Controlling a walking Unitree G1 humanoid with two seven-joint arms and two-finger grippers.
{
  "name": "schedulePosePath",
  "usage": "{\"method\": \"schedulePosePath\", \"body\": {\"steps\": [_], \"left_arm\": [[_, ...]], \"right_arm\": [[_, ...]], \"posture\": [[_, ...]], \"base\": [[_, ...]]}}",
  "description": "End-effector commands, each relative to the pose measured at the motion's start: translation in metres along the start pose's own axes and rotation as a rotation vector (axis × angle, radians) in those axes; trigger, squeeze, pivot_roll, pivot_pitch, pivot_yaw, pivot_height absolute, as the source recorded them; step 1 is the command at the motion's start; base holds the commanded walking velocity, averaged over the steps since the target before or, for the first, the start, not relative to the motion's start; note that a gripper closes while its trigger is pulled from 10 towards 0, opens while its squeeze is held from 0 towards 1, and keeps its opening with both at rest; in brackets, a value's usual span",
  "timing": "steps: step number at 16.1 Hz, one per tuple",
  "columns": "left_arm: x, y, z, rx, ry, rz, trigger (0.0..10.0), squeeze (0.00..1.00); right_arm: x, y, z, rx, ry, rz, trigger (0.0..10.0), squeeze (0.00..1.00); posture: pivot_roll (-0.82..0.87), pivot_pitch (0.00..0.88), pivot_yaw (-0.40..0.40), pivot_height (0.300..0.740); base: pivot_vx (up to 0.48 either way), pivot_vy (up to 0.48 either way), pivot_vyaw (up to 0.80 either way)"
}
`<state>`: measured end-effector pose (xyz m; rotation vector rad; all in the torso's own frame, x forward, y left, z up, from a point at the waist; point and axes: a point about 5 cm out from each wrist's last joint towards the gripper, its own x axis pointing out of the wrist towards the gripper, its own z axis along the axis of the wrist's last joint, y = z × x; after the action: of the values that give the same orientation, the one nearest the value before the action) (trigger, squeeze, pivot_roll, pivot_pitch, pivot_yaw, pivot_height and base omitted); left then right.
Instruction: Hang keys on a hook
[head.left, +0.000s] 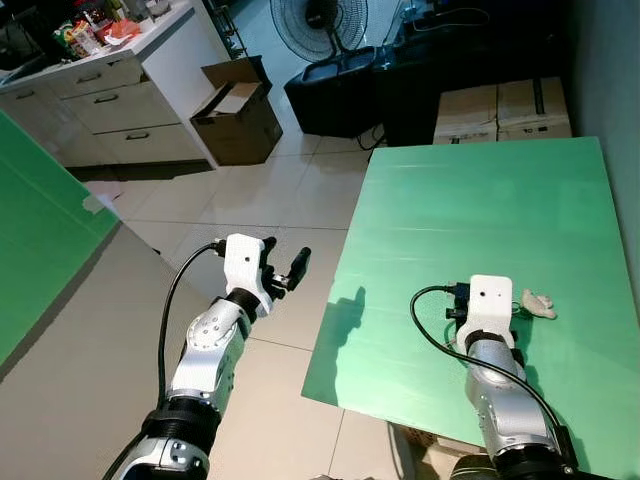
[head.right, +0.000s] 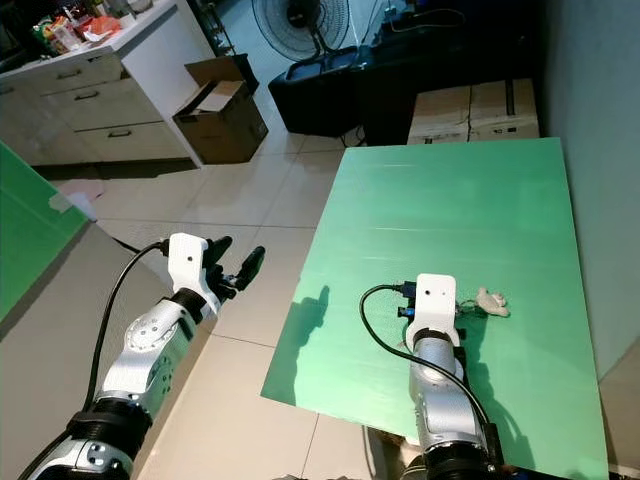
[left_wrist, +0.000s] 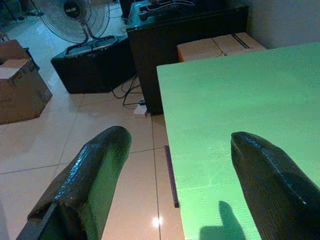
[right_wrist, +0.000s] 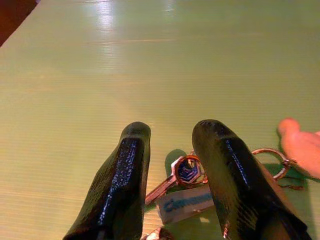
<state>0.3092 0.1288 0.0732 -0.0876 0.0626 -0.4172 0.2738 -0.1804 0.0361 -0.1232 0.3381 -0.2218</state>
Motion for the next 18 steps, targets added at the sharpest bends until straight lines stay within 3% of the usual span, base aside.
{"method": "schedulePosePath", "body": {"steps": [1,2,3,4,12,16,18], "left_arm": [[-0.008,0.012,-0.002,0.016,0.019,0.034,10.0,0.0],[-0.009,0.012,-0.003,0.015,0.02,0.038,10.0,0.0],[-0.01,0.011,-0.003,0.015,0.021,0.039,10.0,0.0],[-0.011,0.01,-0.004,0.013,0.022,0.04,10.0,0.0],[-0.017,0.012,-0.005,0.019,0.034,0.047,10.0,0.0],[-0.02,0.015,-0.005,0.027,0.04,0.047,10.0,0.0],[-0.02,0.016,-0.004,0.033,0.042,0.045,10.0,0.0]], "right_arm": [[-0.001,0.013,-0.001,0.015,0.008,0.047,10.0,1.0],[-0.001,0.015,-0.005,0.005,0.038,0.061,10.0,1.0],[-0.001,0.017,-0.007,0.001,0.054,0.07,10.0,0.65],[-0.002,0.018,-0.012,0.016,0.075,0.077,10.0,0.0],[-0.005,0.019,-0.028,0.032,0.151,0.082,10.0,0.0],[-0.008,0.015,-0.043,0.161,0.234,0.031,10.0,0.0],[-0.009,0.017,-0.041,0.175,0.228,0.03,10.0,0.0]], "posture": [[-0.28,0.016,0.354,0.74],[-0.27,0.02,0.35,0.74],[-0.27,0.021,0.349,0.74],[-0.27,0.025,0.348,0.74],[-0.26,0.048,0.35,0.74],[-0.25,0.05,0.358,0.74],[-0.26,0.048,0.361,0.74]], "base": [[0.0,0.0,0.0],[0.0,0.0,0.0],[0.0,0.0,0.0],[0.0,0.0,0.0],[0.0,0.0,0.0],[0.0,0.0,0.0],[0.0,0.0,0.0]]}}
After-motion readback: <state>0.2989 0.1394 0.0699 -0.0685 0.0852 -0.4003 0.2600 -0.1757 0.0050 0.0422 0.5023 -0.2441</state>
